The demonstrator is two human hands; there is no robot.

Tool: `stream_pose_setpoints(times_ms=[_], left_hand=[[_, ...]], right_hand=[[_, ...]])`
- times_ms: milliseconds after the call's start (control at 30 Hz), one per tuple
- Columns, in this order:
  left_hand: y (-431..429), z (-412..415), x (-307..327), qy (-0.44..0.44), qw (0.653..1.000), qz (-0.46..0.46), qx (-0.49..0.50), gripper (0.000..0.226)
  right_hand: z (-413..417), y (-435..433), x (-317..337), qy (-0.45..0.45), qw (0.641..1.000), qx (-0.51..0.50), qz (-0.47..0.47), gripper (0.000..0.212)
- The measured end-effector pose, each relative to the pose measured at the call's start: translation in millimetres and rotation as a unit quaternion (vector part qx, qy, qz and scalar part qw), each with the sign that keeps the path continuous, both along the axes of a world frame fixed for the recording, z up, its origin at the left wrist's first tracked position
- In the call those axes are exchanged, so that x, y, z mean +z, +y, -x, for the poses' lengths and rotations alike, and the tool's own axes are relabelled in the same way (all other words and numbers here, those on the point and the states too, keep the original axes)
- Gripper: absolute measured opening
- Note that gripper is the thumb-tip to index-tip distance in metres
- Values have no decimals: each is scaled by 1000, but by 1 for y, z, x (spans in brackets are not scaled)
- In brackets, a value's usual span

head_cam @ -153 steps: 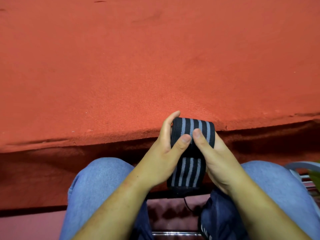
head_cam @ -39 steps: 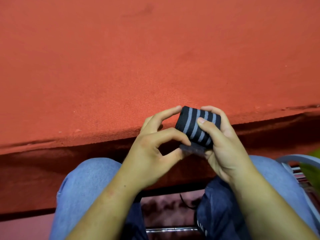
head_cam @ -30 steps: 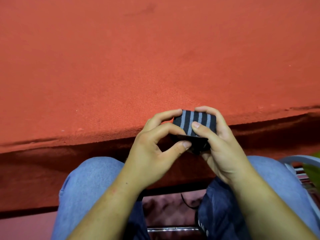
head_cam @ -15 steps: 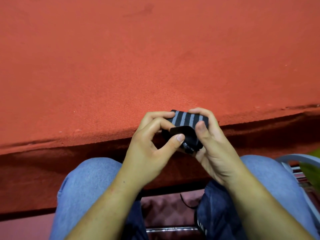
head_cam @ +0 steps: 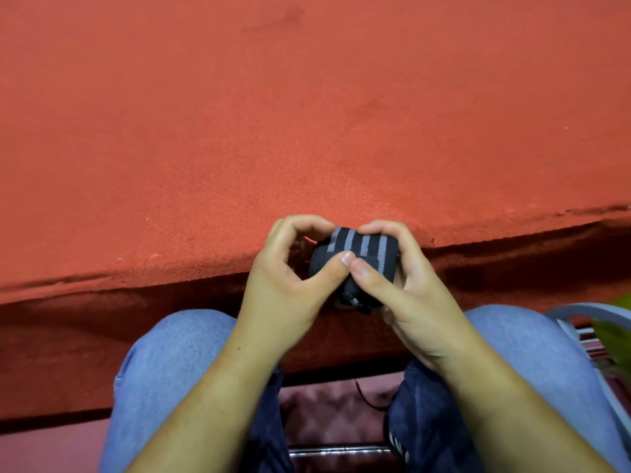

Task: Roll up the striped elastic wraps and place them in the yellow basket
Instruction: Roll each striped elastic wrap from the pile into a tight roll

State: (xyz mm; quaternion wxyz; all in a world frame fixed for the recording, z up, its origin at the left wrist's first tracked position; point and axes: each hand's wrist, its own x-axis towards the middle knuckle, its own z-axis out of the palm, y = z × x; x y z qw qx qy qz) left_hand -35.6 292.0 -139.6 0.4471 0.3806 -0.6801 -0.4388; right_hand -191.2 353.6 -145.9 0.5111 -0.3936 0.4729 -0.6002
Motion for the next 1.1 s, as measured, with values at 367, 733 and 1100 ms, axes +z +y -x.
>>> stream_pose_setpoints(times_ms=[367,733,1100], left_hand=[[-1,5,0,30,985,-155,-69,44],[0,2,0,22,986,-158,-54,41],[0,5,16,7,973,-189,-133,46]], right_hand=[[6,2,-2,10,999,9,38,32],[8,8,1,40,999,8,7,53],[19,15,19,95,994,-58,1,46]])
